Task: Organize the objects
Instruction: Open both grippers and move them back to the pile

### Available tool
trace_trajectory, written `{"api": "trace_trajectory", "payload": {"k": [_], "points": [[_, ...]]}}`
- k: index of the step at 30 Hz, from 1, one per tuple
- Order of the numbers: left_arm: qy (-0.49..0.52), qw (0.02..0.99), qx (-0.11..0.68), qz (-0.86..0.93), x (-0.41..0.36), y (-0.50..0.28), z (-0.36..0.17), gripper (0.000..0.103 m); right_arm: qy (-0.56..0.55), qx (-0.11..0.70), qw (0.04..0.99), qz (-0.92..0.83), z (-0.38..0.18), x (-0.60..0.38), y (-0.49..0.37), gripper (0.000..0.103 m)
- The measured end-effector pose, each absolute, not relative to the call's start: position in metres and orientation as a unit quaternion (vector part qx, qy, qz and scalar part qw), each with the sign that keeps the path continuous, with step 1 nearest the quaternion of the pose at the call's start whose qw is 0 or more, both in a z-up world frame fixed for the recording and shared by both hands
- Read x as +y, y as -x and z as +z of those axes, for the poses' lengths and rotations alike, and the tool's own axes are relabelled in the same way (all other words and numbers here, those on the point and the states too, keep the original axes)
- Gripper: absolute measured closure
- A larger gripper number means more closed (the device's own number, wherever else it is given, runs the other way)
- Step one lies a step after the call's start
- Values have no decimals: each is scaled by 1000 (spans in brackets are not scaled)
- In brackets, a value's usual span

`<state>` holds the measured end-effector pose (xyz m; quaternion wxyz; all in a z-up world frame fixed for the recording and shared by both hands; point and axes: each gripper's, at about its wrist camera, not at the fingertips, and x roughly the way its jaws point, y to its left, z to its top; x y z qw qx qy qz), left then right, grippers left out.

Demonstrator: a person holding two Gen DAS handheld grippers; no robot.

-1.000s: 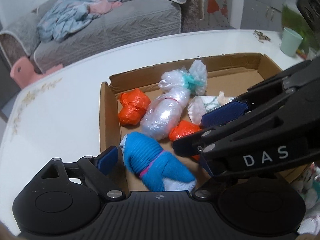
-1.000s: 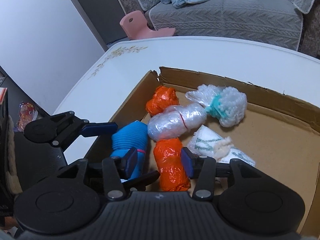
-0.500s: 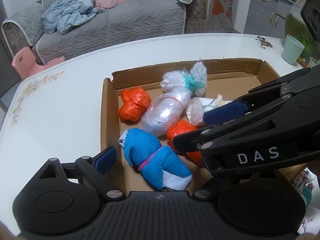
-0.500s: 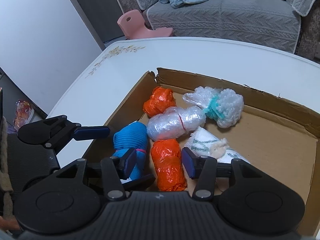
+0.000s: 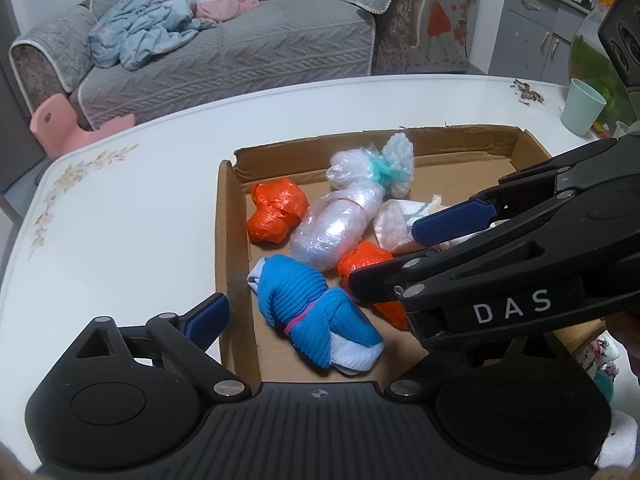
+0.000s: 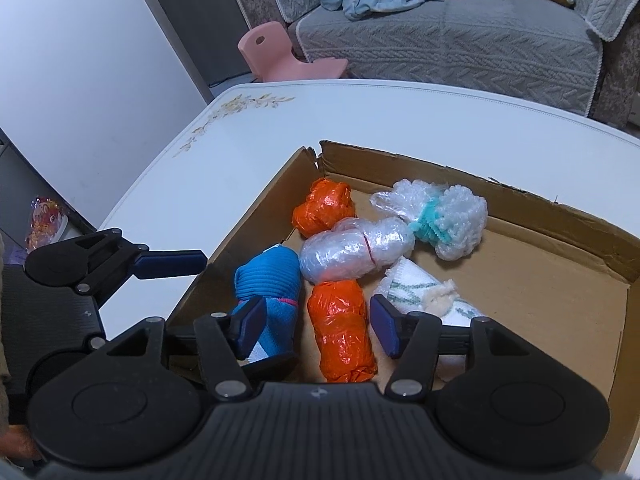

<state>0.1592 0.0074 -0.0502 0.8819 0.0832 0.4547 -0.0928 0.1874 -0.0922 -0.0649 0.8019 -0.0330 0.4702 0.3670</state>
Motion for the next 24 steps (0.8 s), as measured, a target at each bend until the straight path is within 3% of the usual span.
{"api": "trace_trajectory", "payload": {"k": [11, 24], "points": [[-68, 884, 455, -89, 14, -148, -32, 2, 40, 455, 814, 358, -46, -99, -179, 24], [-49, 911, 405, -52, 61, -57, -7, 0, 35, 387, 862, 325, 9, -173, -87, 10]]}}
